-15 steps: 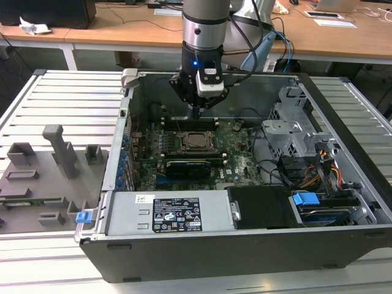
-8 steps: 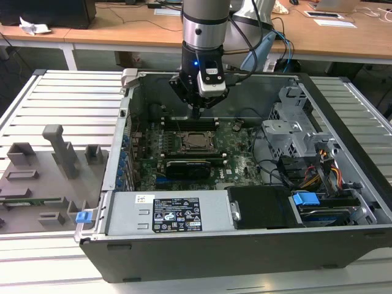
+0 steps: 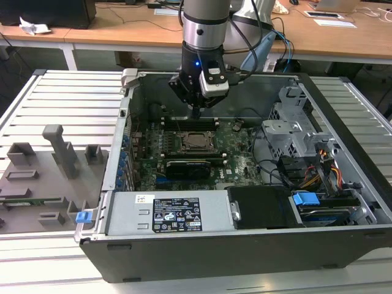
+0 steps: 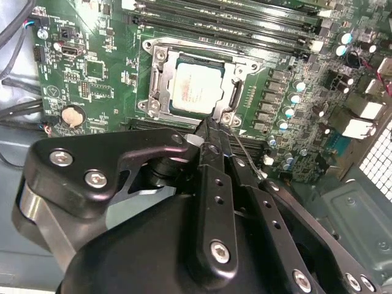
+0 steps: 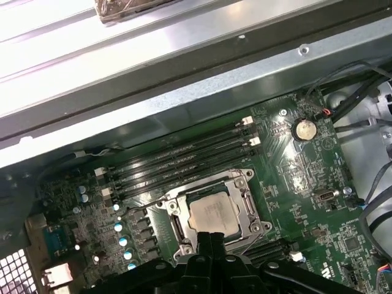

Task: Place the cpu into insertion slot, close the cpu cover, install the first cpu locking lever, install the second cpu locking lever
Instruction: 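Install the first cpu locking lever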

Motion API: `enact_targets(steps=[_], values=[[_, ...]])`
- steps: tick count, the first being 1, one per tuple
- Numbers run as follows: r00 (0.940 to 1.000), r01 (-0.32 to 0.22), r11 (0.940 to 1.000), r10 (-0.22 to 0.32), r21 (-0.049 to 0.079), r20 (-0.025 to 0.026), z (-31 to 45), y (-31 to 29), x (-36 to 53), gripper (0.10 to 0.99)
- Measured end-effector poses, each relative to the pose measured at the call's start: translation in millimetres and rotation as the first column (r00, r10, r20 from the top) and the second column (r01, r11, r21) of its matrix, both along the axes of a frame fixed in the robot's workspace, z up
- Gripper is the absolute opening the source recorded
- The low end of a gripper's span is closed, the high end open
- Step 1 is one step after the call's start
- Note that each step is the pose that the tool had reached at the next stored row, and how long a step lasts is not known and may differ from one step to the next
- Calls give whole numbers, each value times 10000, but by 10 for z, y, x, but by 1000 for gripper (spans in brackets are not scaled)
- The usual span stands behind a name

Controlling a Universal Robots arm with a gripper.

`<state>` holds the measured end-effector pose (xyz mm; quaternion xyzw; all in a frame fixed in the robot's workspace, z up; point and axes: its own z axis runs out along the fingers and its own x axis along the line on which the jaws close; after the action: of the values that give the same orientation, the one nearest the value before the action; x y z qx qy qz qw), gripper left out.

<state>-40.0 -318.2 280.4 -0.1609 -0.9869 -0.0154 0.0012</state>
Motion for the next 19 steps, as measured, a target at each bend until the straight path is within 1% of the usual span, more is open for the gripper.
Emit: enact_targets(steps=[1,4,6,7,8,9,12,14,17,18,19], values=[[9998,-217,9998,217,0,0,0,0,0,106],[9982,-597,9982,597,-3,0,-1,0,0,106],[9955,-945,9955,945,-3,0,-2,0,0,106],[9930,-1178,9930,1178,-4,0,-3,0,0,106],[9884,-1518,9884,1518,-4,0,-4,0,0,106],[9825,-1862,9825,1862,-3,0,-6,0,0,106],[9617,-2741,9617,2741,-4,0,-10,0,0,106],[9510,-3091,9510,3091,-4,-1,-11,0,0,106],[9318,-3630,9318,3630,-3,0,-15,0,0,106],[9247,-3808,9247,3808,-3,0,-17,0,0,106],[9144,-4048,9144,4048,-4,0,-19,0,0,106]])
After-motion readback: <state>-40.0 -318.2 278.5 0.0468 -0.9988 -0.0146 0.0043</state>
